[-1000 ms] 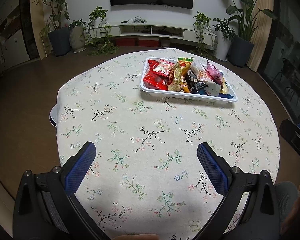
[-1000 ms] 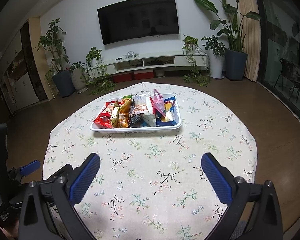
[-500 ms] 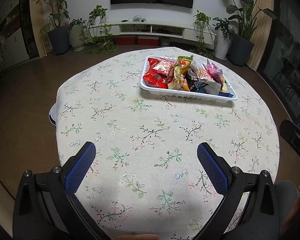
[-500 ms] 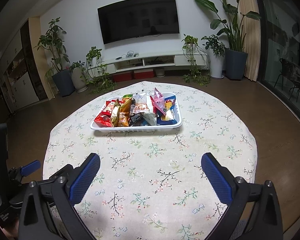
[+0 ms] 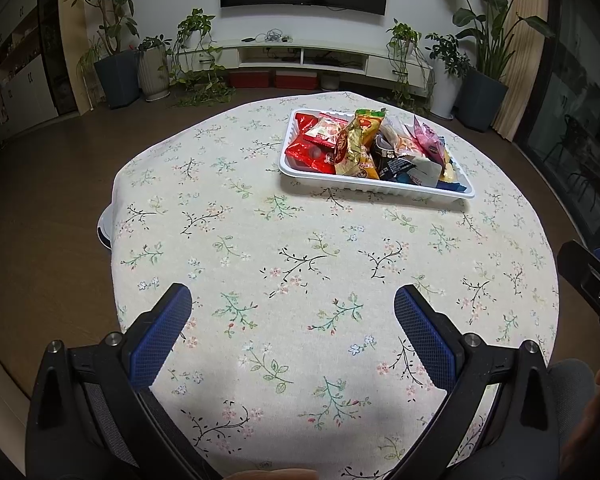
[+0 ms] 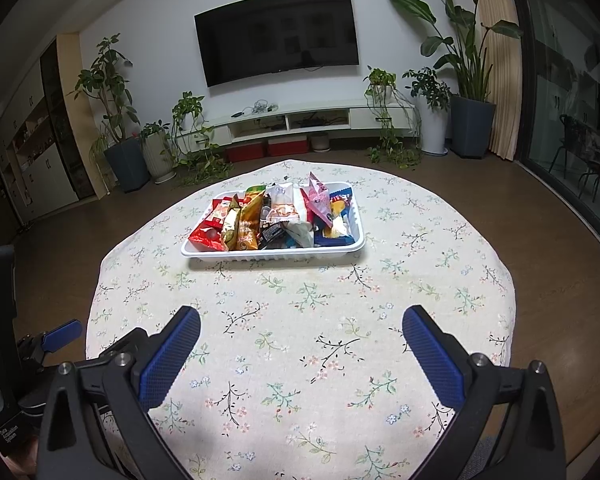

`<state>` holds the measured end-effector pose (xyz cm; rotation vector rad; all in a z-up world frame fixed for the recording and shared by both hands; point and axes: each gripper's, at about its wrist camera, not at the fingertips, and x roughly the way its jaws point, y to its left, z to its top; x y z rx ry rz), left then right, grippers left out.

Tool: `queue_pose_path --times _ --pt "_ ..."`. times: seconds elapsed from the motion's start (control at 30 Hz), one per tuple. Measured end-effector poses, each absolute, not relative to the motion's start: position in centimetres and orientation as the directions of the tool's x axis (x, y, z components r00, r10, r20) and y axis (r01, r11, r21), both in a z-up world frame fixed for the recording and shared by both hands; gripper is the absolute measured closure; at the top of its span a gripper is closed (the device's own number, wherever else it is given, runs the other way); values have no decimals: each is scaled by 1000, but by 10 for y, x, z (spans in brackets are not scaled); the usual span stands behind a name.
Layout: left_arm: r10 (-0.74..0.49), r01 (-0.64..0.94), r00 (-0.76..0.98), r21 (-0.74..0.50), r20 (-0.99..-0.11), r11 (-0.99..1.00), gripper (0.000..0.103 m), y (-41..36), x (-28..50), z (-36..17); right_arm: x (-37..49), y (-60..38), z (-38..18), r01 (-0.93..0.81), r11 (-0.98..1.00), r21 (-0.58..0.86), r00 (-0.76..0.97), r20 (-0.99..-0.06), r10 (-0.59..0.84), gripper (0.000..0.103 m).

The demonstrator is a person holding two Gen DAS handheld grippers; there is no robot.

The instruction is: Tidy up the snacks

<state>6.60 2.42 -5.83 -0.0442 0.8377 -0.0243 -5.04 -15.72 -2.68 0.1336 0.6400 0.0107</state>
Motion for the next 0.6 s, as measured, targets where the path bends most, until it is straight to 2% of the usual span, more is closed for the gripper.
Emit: queue_pose_path --times 0.6 --pt "-41 6 664 -50 -747 999 0 24 65 -60 -52 -156 -28 32 991 127 801 -597 51 0"
